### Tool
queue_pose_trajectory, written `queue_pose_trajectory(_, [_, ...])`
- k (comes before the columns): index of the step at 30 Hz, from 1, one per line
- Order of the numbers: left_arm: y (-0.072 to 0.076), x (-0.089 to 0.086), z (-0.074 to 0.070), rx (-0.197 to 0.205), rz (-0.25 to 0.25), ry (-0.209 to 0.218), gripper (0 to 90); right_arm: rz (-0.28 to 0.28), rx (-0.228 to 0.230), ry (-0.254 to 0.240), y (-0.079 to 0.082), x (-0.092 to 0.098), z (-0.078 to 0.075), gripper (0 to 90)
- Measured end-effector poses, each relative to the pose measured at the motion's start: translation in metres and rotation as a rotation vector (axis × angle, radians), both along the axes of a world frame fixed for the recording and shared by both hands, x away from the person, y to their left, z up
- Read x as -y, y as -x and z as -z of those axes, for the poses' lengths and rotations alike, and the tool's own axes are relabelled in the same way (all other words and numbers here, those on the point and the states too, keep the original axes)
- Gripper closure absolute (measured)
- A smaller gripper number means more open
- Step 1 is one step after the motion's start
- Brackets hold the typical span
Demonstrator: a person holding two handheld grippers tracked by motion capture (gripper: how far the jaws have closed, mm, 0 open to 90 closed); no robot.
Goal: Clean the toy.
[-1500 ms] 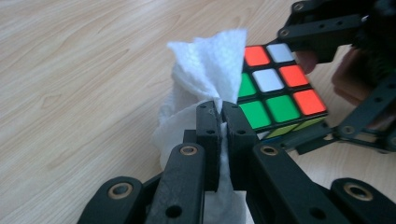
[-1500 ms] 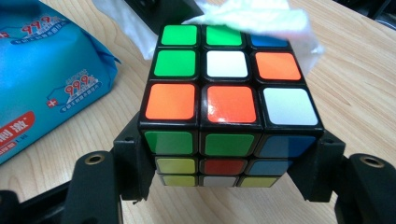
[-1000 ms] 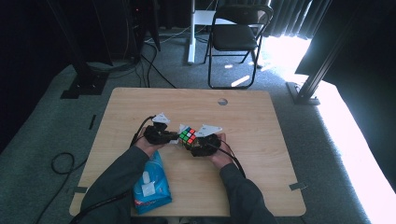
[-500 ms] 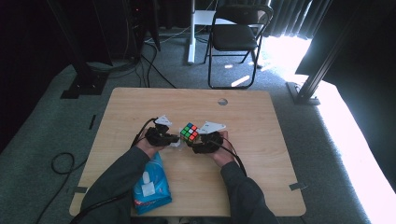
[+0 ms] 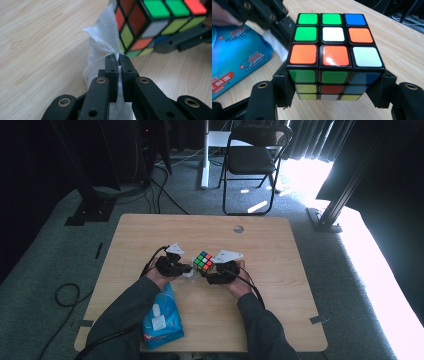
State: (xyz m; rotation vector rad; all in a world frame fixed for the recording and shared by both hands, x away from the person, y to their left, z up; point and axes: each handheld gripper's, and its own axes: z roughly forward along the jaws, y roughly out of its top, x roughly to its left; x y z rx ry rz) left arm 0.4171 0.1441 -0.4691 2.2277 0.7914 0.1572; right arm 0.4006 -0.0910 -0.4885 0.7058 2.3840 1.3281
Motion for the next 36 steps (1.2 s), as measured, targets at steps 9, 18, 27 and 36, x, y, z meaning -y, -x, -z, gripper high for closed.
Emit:
queue_pose_trajectory(9, [-0.002, -0.004, -0.008, 0.006, -0.01, 0.053, 87.0, -0.031, -0.008, 0.016, 0.003, -0.007, 0.006, 34.1])
queue_pose_trajectory(18, [-0.007, -0.004, -0.021, 0.018, -0.019, 0.124, 87.0, -0.066, -0.004, 0.023, 0.008, -0.013, 0.008, 34.1])
queue_pose_trajectory(27, [-0.007, -0.002, -0.022, 0.015, -0.01, 0.118, 87.0, -0.073, -0.004, 0.02, 0.008, -0.012, 0.008, 34.1])
queue_pose_trajectory(36, [-0.007, 0.002, -0.01, -0.004, 0.004, 0.065, 87.0, -0.054, 0.01, 0.002, 0.005, -0.004, 0.001, 34.1])
